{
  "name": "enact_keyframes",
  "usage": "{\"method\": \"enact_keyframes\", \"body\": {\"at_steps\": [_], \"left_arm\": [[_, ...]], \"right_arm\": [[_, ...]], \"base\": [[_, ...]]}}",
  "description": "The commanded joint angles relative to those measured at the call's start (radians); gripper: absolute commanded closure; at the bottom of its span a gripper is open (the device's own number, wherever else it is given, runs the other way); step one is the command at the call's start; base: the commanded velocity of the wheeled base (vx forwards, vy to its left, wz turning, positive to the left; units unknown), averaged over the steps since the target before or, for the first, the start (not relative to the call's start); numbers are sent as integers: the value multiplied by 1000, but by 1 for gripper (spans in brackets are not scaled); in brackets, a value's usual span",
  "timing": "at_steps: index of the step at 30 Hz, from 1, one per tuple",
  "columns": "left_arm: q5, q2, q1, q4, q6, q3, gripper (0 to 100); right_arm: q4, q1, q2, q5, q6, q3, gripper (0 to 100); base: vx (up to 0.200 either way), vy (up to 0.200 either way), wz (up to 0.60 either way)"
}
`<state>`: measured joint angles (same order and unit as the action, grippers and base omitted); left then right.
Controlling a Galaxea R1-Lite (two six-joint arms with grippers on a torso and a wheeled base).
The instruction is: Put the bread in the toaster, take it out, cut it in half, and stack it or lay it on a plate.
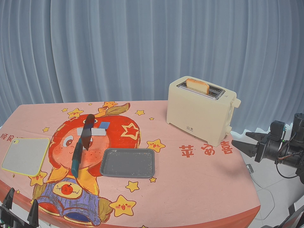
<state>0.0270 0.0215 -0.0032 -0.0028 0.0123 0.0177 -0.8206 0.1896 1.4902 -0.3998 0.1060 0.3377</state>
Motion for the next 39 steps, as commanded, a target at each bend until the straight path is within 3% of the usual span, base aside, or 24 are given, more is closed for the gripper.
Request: {"method": "enact_keyframes", "body": {"at_steps": [1, 10, 26, 39], "left_arm": [[1, 2, 0, 0, 0, -18, 0], [1, 2, 0, 0, 0, -18, 0], [1, 2, 0, 0, 0, -18, 0], [1, 2, 0, 0, 0, -18, 0]], "right_arm": [[-17, -1, 64, -1, 0, 3, 100], [-222, -21, 179, 7, -2, -51, 100], [-414, -70, 335, 9, -3, -57, 100], [-422, -76, 346, 9, -3, -57, 100]], "base": [[0, 0, 0], [0, 0, 0], [0, 0, 0], [0, 0, 0]]}}
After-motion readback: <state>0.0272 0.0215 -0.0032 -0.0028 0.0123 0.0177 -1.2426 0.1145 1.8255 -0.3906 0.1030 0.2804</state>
